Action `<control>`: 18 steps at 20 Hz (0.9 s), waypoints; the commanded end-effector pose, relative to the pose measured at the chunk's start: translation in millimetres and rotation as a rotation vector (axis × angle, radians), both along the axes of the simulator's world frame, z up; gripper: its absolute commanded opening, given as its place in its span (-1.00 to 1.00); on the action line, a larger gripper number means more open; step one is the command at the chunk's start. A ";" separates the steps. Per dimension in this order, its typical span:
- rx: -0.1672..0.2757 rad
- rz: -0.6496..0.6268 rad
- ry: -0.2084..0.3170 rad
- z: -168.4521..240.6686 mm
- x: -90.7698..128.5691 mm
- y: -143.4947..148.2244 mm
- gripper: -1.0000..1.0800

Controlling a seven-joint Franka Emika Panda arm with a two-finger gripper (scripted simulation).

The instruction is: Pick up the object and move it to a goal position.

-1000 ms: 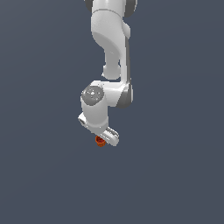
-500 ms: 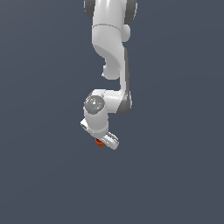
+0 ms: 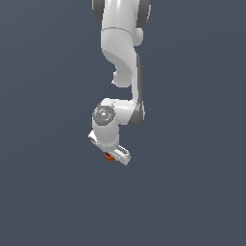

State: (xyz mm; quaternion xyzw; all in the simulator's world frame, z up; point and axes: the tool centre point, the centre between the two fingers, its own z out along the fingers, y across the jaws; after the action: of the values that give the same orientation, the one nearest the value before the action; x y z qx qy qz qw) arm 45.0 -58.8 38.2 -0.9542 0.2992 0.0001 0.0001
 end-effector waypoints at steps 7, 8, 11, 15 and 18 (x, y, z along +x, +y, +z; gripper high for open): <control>0.000 0.000 0.000 3.4 -1.4 -0.6 -1.00; 0.000 0.000 0.000 5.3 -2.2 -0.8 -1.00; 0.000 0.000 0.000 13.7 -5.8 -2.0 -1.00; 0.001 0.000 0.000 31.3 -13.2 -4.6 -1.00; 0.001 -0.001 0.000 49.4 -20.8 -7.2 -1.00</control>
State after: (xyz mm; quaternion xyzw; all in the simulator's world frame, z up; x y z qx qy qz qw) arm 27.6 -64.4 77.6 -0.9542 0.2993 0.0011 0.0002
